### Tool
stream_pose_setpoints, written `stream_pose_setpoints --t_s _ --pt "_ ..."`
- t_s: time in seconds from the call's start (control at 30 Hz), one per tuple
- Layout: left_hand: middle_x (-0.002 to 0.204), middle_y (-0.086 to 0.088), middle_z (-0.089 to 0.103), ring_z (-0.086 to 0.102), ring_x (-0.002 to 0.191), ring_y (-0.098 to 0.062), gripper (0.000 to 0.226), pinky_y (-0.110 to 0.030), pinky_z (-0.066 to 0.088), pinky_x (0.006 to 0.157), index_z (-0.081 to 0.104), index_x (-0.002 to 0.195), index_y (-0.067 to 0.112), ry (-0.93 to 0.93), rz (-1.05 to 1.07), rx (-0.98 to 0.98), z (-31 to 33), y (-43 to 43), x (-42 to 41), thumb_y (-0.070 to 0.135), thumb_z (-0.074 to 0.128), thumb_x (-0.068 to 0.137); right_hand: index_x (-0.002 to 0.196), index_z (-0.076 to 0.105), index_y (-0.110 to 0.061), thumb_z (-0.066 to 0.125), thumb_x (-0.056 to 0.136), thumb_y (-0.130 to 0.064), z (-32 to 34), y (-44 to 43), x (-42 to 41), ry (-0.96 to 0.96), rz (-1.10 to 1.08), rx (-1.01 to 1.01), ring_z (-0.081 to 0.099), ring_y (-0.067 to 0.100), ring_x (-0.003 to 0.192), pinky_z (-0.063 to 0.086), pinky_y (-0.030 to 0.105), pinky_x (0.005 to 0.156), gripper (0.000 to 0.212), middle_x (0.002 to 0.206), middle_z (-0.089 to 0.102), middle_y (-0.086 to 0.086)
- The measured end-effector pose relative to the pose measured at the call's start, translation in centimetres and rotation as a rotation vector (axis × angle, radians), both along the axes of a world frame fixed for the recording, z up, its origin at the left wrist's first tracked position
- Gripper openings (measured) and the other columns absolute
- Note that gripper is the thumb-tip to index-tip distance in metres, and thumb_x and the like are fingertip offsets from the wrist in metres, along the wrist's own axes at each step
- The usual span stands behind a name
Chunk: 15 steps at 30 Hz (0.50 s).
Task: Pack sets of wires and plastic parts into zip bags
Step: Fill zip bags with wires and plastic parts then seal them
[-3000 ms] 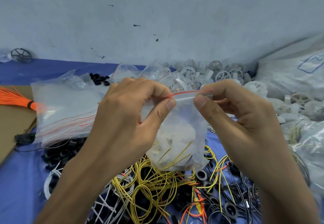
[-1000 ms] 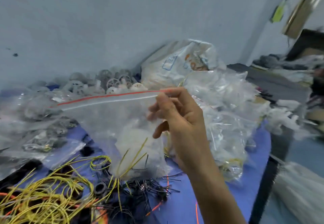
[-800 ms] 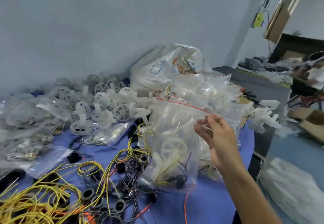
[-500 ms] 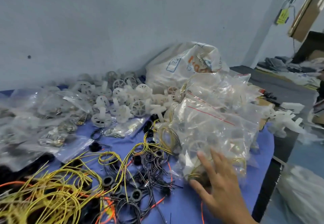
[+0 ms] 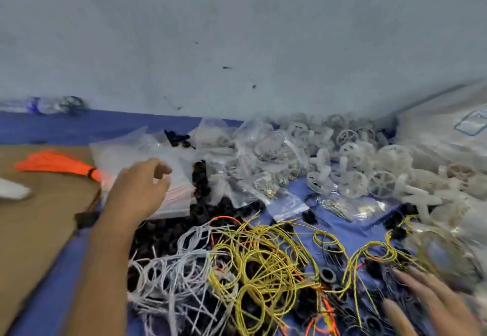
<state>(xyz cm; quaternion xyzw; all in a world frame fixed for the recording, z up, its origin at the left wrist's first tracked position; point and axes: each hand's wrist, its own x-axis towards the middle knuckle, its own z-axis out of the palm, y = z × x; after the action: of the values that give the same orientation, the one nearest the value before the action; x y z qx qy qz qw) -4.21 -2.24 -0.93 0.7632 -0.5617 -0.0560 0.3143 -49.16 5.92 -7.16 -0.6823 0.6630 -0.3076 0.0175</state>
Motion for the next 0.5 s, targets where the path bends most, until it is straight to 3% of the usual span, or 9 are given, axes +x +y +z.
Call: stream_pose_setpoints --t_s 0.1,0.17,0.23,0.37,0.5 --pt "0.139 -0.004 0.047 0.038 0.129 -0.031 0.043 -0.043 0.034 0.105 0.056 0.126 0.034 -0.107 0.049 0.283 -2.3 -1.1 -1.4 0.021 0.064 0.085 0.106 0.074 -0.016 0.040 0.088 -0.071 -0.2 -0.8 5.6 -0.088 0.131 0.031 0.062 0.031 0.110 0.036 0.030 0.101 0.067 0.109 0.070 0.005" --pt "0.147 -0.003 0.037 0.030 0.134 -0.031 0.056 -0.046 0.029 0.107 0.046 0.137 0.033 -0.088 0.092 0.314 -3.5 -1.6 -1.4 0.018 0.060 0.085 0.108 0.073 -0.014 0.062 0.086 -0.046 -0.7 -1.3 8.5 -0.089 0.234 0.052 0.061 0.033 0.113 0.042 0.041 0.098 0.040 0.108 0.070 0.003" --pt "0.151 -0.003 0.039 0.032 0.137 -0.030 0.057 -0.048 0.028 0.108 0.043 0.143 0.028 -0.036 0.184 0.263 -4.4 -1.7 -0.3 0.016 0.053 0.088 0.111 0.073 -0.017 0.070 0.082 -0.031 -1.2 -1.7 10.0 -0.034 0.259 0.095 0.063 0.033 0.113 0.046 0.050 0.094 0.032 0.110 0.071 0.000" --pt "0.153 -0.003 0.040 0.035 0.138 -0.030 0.053 -0.046 0.029 0.110 0.042 0.146 0.024 -0.036 0.265 0.348 -6.0 -1.5 2.0 0.016 0.040 0.094 0.105 0.074 -0.026 0.046 0.083 -0.048 -2.1 -1.3 10.6 0.105 0.273 0.009 0.070 0.021 0.098 0.052 0.040 0.081 0.042 0.111 0.071 -0.009" --pt "0.139 -0.005 0.055 0.042 0.127 -0.036 0.044 -0.046 0.029 0.103 0.054 0.137 0.031 -0.077 0.337 0.309 -6.2 -1.7 2.3 0.021 0.046 0.095 0.105 0.074 -0.029 0.045 0.082 -0.052 -1.8 -1.0 10.8 0.070 0.221 0.052 0.070 0.016 0.097 0.051 0.036 0.081 0.043 0.112 0.071 -0.013"
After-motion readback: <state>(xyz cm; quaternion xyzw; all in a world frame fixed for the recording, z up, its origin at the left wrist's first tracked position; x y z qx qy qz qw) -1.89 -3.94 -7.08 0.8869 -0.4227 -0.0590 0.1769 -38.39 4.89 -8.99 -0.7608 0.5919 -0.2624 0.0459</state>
